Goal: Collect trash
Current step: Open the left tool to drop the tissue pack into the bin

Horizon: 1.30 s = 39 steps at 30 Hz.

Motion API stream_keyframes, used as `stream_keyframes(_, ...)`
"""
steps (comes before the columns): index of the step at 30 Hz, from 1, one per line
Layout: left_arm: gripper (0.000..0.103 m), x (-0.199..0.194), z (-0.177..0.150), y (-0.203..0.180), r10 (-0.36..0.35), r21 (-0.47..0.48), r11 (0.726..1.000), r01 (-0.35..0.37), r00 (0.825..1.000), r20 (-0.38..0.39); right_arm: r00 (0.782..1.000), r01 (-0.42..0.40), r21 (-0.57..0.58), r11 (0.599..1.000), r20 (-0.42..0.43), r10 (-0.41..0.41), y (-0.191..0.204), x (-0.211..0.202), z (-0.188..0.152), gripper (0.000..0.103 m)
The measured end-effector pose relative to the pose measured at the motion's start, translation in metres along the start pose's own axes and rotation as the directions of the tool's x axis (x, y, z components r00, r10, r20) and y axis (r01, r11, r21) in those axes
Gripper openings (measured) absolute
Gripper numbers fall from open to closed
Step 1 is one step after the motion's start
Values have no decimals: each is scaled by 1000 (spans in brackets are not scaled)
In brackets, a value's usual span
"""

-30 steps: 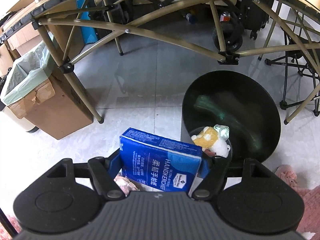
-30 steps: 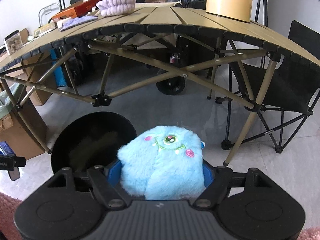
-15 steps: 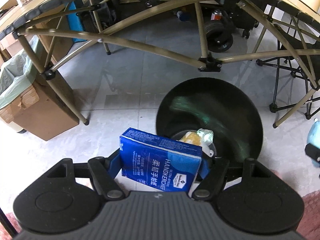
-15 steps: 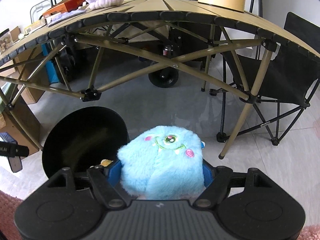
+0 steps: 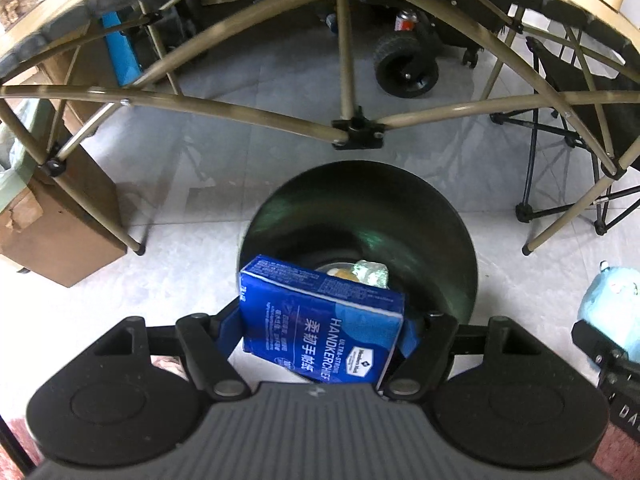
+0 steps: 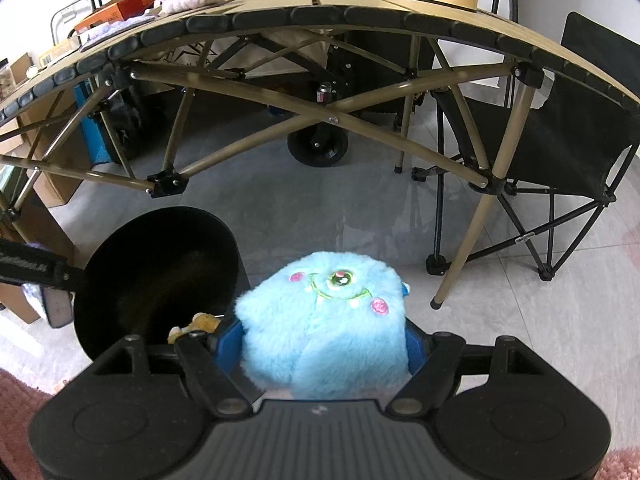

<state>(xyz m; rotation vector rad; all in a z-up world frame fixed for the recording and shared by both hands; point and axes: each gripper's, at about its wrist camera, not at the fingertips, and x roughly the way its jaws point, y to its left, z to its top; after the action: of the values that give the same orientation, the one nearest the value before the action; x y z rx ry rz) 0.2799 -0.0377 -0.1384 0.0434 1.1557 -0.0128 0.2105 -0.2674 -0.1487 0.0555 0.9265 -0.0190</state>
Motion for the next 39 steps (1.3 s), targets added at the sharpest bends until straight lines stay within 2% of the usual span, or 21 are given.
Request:
stream_keyframes(17,73,32,15,-31,-20,-88,996,11,994,-104,999,30,12,999,-28,-30,-11,11,-1,76)
stream_keyframes(29,74,35,19,-36,-16,-102,995,3,993,-120,999,36,15,999,-42,-35,-13,16,-1,76)
stream_keyframes(32,83,34,20,-35,-15,-108,994,2,993,-121,999,34,14,999,-42,-33,-13,16,-1,76)
stream_keyframes(34,103,33,20,-35,-13,-111,994,-1,992,-126,999,34,14,999,-41,-33,-13,16,-2,76)
stream_keyframes(39,103,37,19,-36,0,-101,995,-16,988,-156,999,34,15,999,-40,-34,-12,16,-2,76)
